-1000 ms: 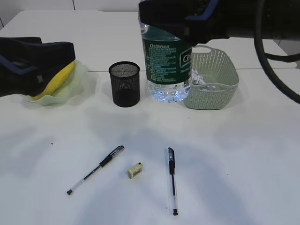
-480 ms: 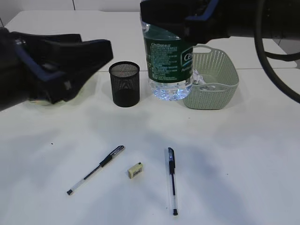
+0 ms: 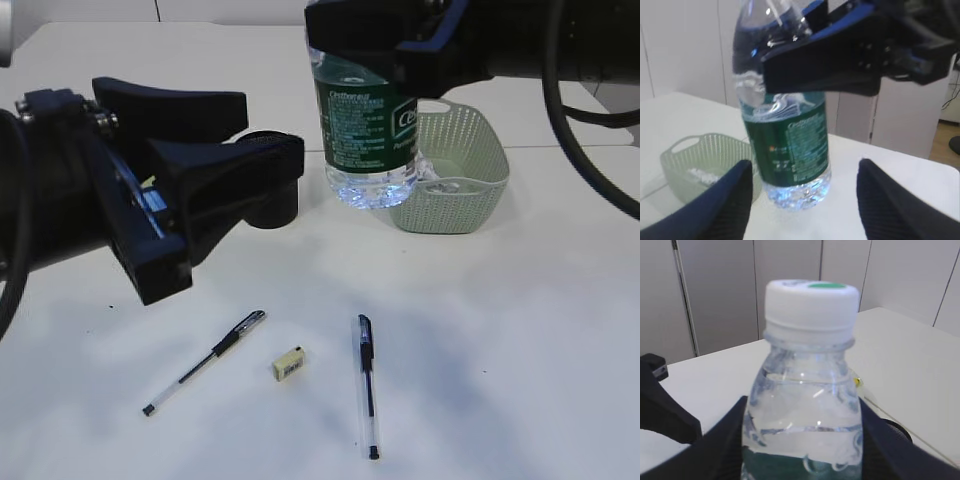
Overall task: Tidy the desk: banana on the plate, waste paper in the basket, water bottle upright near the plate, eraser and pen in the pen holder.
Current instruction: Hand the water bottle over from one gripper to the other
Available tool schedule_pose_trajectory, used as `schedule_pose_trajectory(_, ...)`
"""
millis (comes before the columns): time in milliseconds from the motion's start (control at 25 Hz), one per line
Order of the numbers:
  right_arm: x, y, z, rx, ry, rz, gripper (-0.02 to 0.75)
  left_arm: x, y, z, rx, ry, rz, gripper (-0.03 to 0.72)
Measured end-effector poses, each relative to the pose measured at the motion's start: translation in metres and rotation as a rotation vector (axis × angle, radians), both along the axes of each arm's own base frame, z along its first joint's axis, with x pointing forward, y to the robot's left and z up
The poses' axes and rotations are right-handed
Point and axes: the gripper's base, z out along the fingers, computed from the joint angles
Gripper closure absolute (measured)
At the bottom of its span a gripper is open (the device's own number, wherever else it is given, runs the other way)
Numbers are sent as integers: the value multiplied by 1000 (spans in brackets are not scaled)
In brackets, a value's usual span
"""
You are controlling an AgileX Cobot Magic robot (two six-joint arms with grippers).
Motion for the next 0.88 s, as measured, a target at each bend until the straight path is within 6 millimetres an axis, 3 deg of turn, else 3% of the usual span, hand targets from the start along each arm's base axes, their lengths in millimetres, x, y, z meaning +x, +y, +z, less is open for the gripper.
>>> schedule_pose_trajectory(400, -5, 4, 2, -1, -36, 70, 357, -1, -2, 4, -59, -21, -24, 111)
schedule_pose_trajectory(880, -14, 9, 5, 27, -51, 186, 357, 1, -1, 5, -116, 47, -8, 99)
